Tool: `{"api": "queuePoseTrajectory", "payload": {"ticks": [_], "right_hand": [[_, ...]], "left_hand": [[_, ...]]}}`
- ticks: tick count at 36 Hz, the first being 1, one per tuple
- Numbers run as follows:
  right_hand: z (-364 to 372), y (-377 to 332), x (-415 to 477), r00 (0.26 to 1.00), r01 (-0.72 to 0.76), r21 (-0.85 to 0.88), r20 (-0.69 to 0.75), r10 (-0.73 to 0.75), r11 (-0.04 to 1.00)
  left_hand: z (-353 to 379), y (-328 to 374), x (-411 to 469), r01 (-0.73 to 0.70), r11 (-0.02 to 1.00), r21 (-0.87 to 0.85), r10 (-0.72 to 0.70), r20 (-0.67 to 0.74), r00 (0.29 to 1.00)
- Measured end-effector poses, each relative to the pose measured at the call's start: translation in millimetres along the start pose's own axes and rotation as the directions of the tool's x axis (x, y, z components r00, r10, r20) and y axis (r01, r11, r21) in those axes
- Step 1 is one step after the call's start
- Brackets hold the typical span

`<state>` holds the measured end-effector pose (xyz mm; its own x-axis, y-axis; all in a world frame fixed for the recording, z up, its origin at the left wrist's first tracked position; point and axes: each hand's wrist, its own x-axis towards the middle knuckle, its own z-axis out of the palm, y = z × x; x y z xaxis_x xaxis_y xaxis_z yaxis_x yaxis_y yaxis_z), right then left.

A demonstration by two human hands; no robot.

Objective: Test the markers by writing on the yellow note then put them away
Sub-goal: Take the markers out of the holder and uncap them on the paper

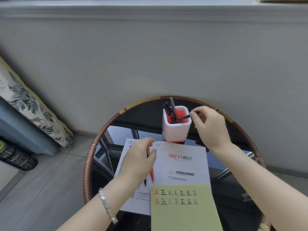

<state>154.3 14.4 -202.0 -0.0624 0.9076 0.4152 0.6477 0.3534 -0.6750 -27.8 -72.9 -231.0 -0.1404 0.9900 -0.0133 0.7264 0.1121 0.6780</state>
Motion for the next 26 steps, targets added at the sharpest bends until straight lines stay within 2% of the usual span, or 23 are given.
{"api": "queuePoseTrajectory", "payload": {"ticks": [4,7,10,13,15,17,22,26], "right_hand": [[-24.7,-16.5,-26.3,0.972,0.174,0.222,-0.197,-0.13,0.96],[-36.3,-23.3,-46.5,0.978,0.161,0.327,-0.177,-0.107,0.931],[-40.0,-30.0,-61.1,0.995,-0.005,0.503,-0.085,0.055,0.864],[-37.1,-30.7,-69.1,0.944,-0.312,0.671,0.141,0.297,0.673],[-30.3,-27.1,-74.7,0.871,-0.492,0.64,0.347,0.348,0.59],[-22.6,-25.3,-81.6,0.824,-0.564,0.572,0.428,0.37,0.595],[-12.1,-27.1,-89.0,0.824,-0.564,0.559,0.434,0.365,0.607],[-9.2,-28.3,-92.1,0.846,-0.527,0.563,0.422,0.327,0.637]], "left_hand": [[1.4,16.1,0.4,-0.186,0.982,-0.015,0.184,-0.104,0.977],[4.3,27.8,-2.4,-0.309,0.95,-0.049,0.302,-0.106,0.947],[8.0,34.2,-7.7,-0.369,0.926,-0.077,0.369,-0.019,0.929],[11.8,37.5,-14.6,-0.35,0.934,-0.077,0.355,0.077,0.932],[14.4,39.3,-17.6,-0.338,0.937,-0.091,0.347,0.126,0.929],[16.3,42.2,-19.9,-0.317,0.944,-0.093,0.329,0.189,0.925],[18.4,47.9,-25.8,-0.251,0.967,-0.044,0.252,0.313,0.916],[17.6,48.4,-27.7,-0.224,0.974,-0.031,0.222,0.322,0.92]]}}
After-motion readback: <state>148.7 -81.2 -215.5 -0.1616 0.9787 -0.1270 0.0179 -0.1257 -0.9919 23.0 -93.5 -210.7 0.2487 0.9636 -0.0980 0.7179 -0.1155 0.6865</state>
